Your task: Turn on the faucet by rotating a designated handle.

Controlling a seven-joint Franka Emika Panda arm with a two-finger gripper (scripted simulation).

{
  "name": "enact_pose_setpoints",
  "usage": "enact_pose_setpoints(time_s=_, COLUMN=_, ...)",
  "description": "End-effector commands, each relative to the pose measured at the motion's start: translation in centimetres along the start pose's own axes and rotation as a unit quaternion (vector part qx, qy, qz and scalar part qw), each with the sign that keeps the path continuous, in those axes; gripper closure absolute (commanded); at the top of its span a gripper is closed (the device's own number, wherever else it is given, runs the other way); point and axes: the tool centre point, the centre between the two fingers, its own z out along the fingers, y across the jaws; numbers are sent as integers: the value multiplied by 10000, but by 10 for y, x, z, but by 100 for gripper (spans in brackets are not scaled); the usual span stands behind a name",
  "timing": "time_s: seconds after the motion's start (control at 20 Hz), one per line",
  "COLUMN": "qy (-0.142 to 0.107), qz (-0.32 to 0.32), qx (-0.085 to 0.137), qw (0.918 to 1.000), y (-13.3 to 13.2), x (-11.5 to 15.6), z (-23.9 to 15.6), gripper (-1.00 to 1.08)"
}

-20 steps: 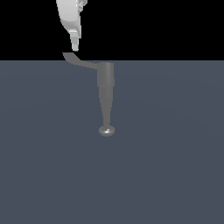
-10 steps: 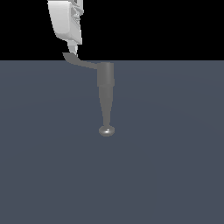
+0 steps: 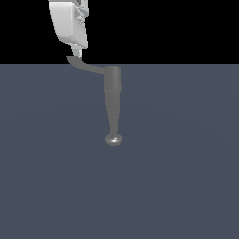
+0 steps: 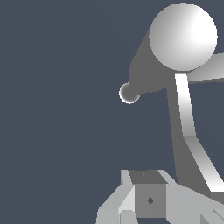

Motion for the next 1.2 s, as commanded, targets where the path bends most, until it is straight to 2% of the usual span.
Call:
enact_pose_setpoints(time_s=0.0, qy=0, qz=-1, qx=2, qw=10000, y=6, x=0, z=0, gripper=108)
enact_pose_setpoints(time_s=1.15, qy=1, qz=3, qx=4, qw=10000, y=71, x=2, z=0, gripper=108)
